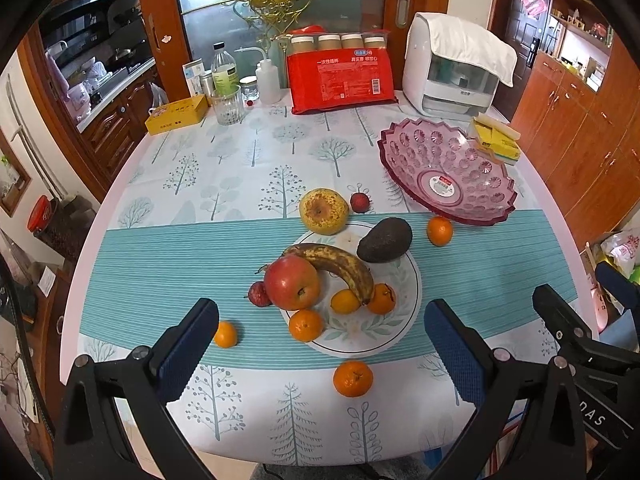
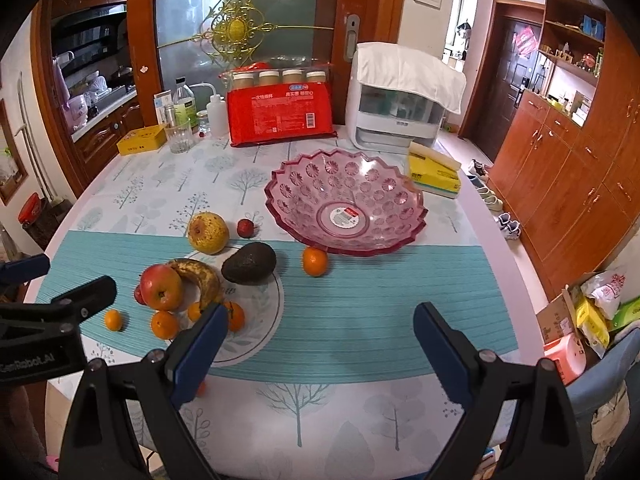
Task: Organize fruits
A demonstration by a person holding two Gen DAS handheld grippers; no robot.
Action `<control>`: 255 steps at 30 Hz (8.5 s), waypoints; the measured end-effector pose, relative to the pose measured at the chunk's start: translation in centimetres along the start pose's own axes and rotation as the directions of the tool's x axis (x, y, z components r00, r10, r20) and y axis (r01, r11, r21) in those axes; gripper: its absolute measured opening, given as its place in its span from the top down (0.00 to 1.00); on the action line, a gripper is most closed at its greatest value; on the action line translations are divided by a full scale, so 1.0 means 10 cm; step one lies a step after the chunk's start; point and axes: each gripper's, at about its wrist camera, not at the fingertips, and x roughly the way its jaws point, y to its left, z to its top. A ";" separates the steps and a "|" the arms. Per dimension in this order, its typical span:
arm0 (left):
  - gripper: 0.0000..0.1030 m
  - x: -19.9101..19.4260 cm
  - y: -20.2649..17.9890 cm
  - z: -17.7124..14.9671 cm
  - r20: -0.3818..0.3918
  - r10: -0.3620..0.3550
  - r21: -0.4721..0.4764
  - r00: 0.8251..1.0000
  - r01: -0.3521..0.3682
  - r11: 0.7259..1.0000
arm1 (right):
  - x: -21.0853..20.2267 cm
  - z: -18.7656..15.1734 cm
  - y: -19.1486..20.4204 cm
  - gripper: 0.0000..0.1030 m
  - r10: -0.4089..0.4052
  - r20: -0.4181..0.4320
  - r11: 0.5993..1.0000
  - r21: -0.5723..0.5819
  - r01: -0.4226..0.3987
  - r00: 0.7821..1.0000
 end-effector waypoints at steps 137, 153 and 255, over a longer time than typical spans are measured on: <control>0.01 2.78 0.27 1.20 -0.262 -0.239 0.266 0.935 0.308 0.913 | 2.62 0.14 0.41 0.38 0.316 -0.263 0.734 0.677 -0.059 0.911; 0.20 2.99 0.03 1.07 -0.332 -0.216 0.271 0.918 0.312 0.911 | 2.33 0.13 0.34 0.43 0.177 -0.282 0.817 0.576 0.019 0.943; 0.12 2.33 -1.69 1.62 -0.130 -0.002 0.146 0.991 0.021 0.989 | 2.78 1.34 -1.19 0.34 0.332 -0.289 0.943 0.112 -0.313 0.898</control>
